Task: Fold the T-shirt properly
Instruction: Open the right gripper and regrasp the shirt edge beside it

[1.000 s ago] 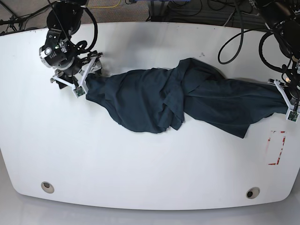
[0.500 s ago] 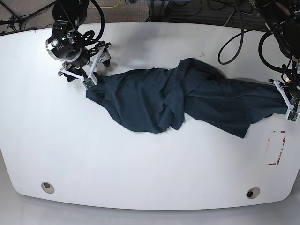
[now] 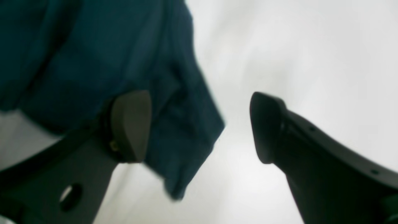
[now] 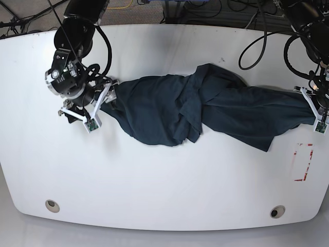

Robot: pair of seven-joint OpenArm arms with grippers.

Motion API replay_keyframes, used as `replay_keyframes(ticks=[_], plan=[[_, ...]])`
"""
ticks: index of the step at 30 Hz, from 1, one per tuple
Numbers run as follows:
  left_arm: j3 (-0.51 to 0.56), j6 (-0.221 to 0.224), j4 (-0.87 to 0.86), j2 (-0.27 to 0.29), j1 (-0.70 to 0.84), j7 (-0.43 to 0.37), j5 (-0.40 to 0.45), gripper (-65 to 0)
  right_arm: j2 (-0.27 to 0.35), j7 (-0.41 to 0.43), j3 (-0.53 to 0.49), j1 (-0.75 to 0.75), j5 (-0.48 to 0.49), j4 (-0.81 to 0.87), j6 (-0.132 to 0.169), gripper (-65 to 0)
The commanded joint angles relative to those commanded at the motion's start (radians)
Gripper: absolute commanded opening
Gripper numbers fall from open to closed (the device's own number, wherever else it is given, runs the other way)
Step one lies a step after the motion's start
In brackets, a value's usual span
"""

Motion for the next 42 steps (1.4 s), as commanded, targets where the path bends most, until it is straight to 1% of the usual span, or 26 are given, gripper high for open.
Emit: replay_keyframes(ticks=[5,11,16,21,24,29,35,39,42], plan=[[0.0,0.0,0.0,0.0,0.002,0.0,0.0,-65.0,-0.002,0.018,0.0,0.112,0.0,-0.143,0.0,-17.6],[-0.003,0.0,0.0,0.0,0.005,0.0,0.0,-65.0,0.006,0.13,-0.002,0.203,0.0,-0.338,0.0,-17.6],[-0.005,0.0,0.0,0.002,0.005,0.0,0.0,-65.0,0.006,0.204,-0.002,0.226,0.0,-0.462,0.0,-17.6],[-0.005,0.0,0.0,0.003,0.005,0.0,0.0,-65.0,0.006,0.282,-0.003,0.222,0.0,-0.546,0.0,-17.6],[-0.005,0.0,0.0,0.003,0.005,0.0,0.0,-65.0,0.005,0.313,-0.003,0.222,0.0,-0.597,0.0,-17.6],[-0.005,0.0,0.0,0.003,0.005,0.0,0.0,-65.0,0.002,0.338,-0.003,0.218,0.0,-0.615,0.0,-17.6],[-0.006,0.0,0.0,0.003,0.005,0.0,0.0,-65.0,-0.002,0.341,-0.003,0.218,0.0,-0.618,0.0,-17.6],[-0.006,0.0,0.0,0.003,0.005,0.0,0.0,-65.0,-0.023,0.341,-0.003,0.216,0.0,-0.618,0.0,-17.6],[-0.006,0.0,0.0,0.003,0.005,0.0,0.0,-65.0,-0.028,0.341,-0.003,0.215,0.0,-0.62,0.0,-17.8]])
